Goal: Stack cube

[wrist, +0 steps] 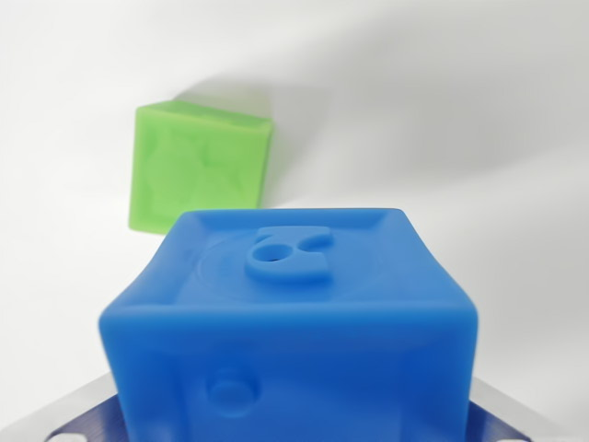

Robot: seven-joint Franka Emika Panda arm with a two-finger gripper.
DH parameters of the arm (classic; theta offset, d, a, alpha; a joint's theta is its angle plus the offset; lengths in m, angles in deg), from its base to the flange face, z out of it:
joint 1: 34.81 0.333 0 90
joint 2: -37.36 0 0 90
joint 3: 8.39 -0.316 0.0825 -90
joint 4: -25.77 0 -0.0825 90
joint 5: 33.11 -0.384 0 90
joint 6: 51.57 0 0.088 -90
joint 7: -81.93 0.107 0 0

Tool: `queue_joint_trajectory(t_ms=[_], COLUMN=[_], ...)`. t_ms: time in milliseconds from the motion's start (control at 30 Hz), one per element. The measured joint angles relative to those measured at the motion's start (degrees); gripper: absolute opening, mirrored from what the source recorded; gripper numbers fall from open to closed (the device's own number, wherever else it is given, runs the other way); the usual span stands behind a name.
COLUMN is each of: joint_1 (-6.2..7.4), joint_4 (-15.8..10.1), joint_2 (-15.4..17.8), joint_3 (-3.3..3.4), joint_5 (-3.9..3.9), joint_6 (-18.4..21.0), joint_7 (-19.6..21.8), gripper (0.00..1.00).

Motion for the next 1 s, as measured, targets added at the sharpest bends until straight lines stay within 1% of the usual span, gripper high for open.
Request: queue_joint_trajectory(t_ms=[867, 1000], joint_1=[3.09, 3.23], joint_4=[8.7, 8.8], joint_2=[-4.9, -5.7], joint_3=[0.35, 0.4], joint_5=[0.16, 0.2], joint_6=[3.8, 3.3], joint_7=[11.9, 12.3], gripper=[0.0, 0.0])
